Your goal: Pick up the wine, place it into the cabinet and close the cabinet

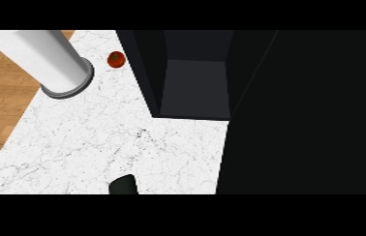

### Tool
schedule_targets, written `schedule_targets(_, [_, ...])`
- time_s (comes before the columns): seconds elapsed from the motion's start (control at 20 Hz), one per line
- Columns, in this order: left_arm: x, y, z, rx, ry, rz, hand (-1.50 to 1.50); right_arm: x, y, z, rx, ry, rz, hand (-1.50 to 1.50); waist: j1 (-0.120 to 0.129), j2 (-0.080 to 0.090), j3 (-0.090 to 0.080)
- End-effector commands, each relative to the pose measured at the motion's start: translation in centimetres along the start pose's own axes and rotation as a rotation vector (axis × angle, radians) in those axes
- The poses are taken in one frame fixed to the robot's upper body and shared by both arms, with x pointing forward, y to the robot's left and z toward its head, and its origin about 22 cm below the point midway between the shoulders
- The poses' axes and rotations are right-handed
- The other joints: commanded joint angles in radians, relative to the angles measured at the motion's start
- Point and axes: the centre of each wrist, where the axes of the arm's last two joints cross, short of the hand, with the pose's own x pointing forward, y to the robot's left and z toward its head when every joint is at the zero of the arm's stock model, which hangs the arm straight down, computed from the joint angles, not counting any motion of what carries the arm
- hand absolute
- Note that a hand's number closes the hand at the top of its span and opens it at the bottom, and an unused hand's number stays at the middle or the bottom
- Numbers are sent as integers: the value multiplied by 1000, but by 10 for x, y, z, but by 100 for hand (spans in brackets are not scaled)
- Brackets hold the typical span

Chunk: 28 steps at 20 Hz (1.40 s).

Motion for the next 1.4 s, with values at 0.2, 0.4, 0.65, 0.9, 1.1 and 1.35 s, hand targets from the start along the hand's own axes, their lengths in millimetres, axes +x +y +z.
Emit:
schedule_targets(0.2, [27, -76, 9, -115, -71, 83, -150, 20, 0, 8, 7, -12, 14, -150, 5, 15, -1])
schedule_targets(0.4, [31, -91, 13, -75, -75, 54, -150, 27, 4, 11, 3, -16, -10, -150, 3, 22, 0])
schedule_targets(0.65, [46, -113, 14, -22, -78, 9, -150, 43, 7, 19, 11, -11, 7, -150, 2, 19, 2])
schedule_targets(0.9, [99, -186, 27, -33, -135, -12, -150, 58, 1, 27, -36, -14, 16, -150, 17, 27, 5])
schedule_targets(1.1, [122, -218, 34, 22, -107, -52, -150, 73, 8, 37, -18, -28, 8, -150, -5, 30, 8])
schedule_targets(1.35, [133, -240, 44, 75, -65, -100, -150, 85, 6, 31, 10, -41, 28, -150, -24, 48, 9])
